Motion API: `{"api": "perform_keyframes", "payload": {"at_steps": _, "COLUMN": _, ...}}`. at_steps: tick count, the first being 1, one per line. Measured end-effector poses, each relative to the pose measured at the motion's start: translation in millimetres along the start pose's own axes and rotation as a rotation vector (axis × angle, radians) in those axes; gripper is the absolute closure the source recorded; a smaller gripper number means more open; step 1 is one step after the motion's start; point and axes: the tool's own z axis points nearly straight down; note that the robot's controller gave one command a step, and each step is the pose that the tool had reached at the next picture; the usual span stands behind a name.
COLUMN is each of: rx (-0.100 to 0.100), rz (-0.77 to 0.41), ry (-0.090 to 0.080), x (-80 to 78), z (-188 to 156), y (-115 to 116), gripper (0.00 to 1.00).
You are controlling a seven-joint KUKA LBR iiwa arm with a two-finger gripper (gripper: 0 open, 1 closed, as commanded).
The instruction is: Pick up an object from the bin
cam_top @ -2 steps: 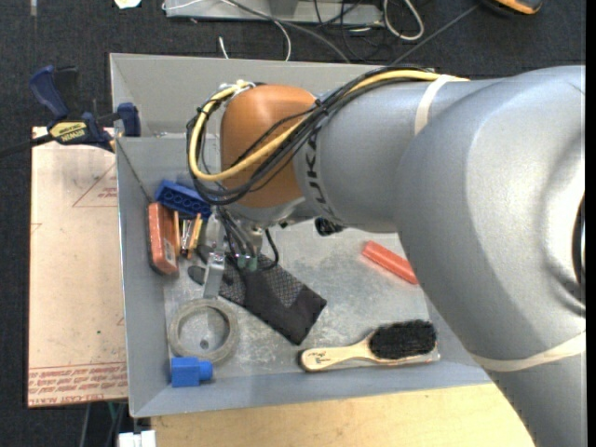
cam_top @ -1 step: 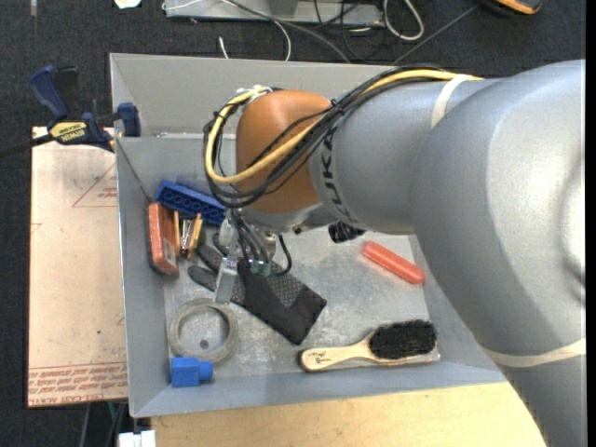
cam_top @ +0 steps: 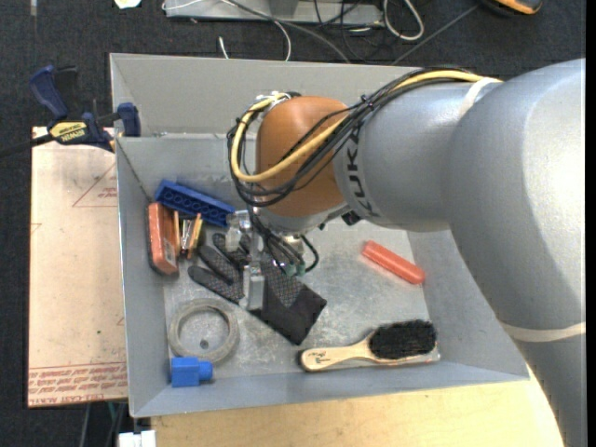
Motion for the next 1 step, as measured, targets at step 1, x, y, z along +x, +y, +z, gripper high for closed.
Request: {"api": "perform_keyframes", "payload": {"at_steps": 1, "rx": 0.001, "rz": -0.083, "ry": 0.000, "x": 32.1, "z": -5.1, "y": -26.9, "gripper": 0.00}}
